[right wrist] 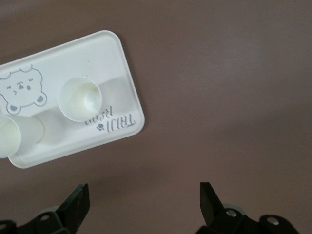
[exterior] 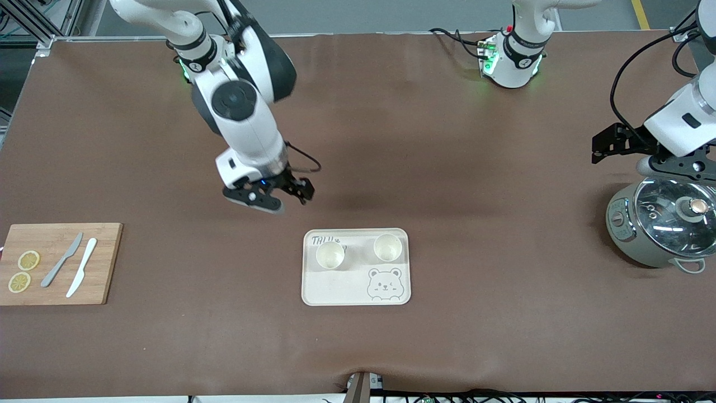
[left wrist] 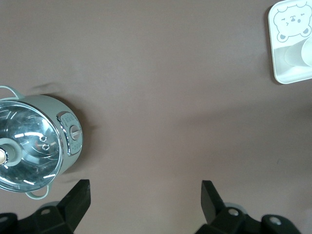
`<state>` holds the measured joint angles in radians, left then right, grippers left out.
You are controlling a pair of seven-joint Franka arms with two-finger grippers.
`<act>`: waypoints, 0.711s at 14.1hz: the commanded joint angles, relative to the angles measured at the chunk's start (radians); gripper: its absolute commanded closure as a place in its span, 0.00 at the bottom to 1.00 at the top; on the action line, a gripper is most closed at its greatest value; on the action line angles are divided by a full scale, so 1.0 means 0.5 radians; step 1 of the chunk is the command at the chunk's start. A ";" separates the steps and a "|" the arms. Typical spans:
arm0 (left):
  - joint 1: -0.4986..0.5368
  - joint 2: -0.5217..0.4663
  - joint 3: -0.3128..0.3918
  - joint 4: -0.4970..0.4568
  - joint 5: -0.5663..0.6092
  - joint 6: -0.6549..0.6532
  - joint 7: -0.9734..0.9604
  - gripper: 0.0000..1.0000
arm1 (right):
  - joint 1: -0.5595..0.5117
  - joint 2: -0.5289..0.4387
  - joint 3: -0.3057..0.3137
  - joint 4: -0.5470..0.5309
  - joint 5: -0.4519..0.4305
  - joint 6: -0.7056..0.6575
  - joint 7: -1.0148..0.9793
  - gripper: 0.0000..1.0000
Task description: Place white IKEA cup upright on tray with both arms
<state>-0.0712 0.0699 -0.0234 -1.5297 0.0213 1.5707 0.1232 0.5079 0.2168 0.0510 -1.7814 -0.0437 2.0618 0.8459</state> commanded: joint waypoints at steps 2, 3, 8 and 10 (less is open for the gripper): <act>-0.002 -0.008 -0.015 0.010 0.016 -0.018 -0.029 0.00 | -0.248 -0.442 0.021 -0.214 -0.020 -0.266 -0.414 0.00; -0.002 -0.008 -0.018 0.013 0.016 -0.015 -0.016 0.00 | -0.319 -0.519 0.021 -0.214 -0.014 -0.358 -0.540 0.00; 0.007 -0.005 -0.024 0.019 0.016 -0.012 -0.016 0.00 | -0.822 -0.789 -0.013 -0.202 0.035 -0.659 -1.362 0.00; 0.004 0.001 -0.024 0.019 0.016 -0.012 -0.035 0.00 | -0.932 -0.817 -0.120 -0.199 0.041 -0.675 -1.647 0.00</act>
<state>-0.0717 0.0700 -0.0280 -1.5285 0.0212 1.5709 0.1222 0.0937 -0.1602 0.0162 -1.8480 -0.0398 1.7216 0.1372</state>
